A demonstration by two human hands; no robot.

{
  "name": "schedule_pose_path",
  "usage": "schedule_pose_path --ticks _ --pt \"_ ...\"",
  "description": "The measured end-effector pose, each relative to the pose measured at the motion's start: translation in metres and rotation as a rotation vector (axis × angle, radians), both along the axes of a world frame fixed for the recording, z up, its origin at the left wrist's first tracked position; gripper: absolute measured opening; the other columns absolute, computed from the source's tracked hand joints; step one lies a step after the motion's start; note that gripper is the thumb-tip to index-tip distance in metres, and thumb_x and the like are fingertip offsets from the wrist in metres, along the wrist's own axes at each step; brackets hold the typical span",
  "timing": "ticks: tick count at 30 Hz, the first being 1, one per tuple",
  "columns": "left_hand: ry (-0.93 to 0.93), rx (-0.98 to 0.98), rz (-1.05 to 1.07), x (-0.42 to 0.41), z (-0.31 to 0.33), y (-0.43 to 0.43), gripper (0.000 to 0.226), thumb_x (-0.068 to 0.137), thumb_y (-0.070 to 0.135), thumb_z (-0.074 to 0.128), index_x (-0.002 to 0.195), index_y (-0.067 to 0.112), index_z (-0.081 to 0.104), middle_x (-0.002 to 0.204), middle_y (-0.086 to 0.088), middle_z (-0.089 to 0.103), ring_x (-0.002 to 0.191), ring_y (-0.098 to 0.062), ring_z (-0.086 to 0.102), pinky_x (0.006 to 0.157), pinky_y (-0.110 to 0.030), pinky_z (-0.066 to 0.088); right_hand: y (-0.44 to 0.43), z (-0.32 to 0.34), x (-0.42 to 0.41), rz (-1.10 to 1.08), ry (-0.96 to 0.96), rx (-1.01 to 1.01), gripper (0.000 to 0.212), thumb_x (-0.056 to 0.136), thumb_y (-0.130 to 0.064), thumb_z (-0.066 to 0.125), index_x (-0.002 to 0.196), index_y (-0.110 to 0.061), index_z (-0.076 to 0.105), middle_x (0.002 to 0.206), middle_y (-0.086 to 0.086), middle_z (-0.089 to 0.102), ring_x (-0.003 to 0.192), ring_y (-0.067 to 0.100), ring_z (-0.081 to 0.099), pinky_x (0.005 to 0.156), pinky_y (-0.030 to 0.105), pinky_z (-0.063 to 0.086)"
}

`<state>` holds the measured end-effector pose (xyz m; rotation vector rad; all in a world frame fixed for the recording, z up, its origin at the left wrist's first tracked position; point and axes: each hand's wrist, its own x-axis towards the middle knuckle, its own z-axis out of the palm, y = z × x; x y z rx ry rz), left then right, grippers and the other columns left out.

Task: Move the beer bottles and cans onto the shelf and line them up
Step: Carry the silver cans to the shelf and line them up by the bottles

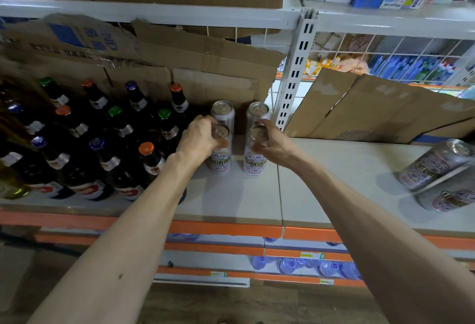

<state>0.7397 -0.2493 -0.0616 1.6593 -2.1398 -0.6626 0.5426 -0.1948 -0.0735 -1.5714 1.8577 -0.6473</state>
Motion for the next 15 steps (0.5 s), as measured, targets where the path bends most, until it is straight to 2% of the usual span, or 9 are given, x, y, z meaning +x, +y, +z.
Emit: schedule_pose_path --ticks 3,6,11,15 --pt "0.034 0.055 -0.034 0.005 0.002 -0.002 0.066 0.067 0.03 0.088 0.126 0.016 0.062 0.115 -0.009 0.056 0.106 -0.029 0.059 0.092 -0.043 0.05 0.001 -0.007 0.004 -0.187 -0.047 -0.012 0.061 0.075 -0.025 0.077 0.125 -0.01 0.047 0.113 0.01 0.056 0.096 0.026 0.06 0.078 0.029 0.047" --pt "0.041 0.072 -0.075 0.009 0.002 -0.003 0.068 0.068 0.028 0.087 0.129 0.019 0.058 0.119 -0.01 0.059 0.11 -0.03 0.059 0.093 -0.045 0.05 0.0 -0.011 0.008 -0.203 -0.032 -0.02 0.051 0.072 -0.027 0.073 0.117 -0.013 0.054 0.106 0.008 0.064 0.093 0.026 0.063 0.072 0.029 0.048" --pt "0.077 0.078 -0.059 0.012 0.001 -0.003 0.057 0.071 0.029 0.085 0.123 0.024 0.065 0.115 -0.006 0.066 0.106 -0.026 0.062 0.09 -0.043 0.053 0.004 -0.011 0.008 -0.22 -0.032 -0.058 0.044 0.079 -0.026 0.074 0.116 -0.013 0.055 0.105 0.007 0.064 0.089 0.025 0.06 0.068 0.027 0.039" --pt "0.047 0.094 -0.086 0.012 0.005 -0.005 0.056 0.071 0.03 0.084 0.123 0.022 0.066 0.116 -0.007 0.066 0.108 -0.028 0.063 0.09 -0.044 0.053 0.007 -0.011 0.009 -0.217 -0.042 -0.058 0.045 0.082 -0.024 0.073 0.12 -0.015 0.052 0.11 0.007 0.064 0.097 0.027 0.06 0.075 0.033 0.046"
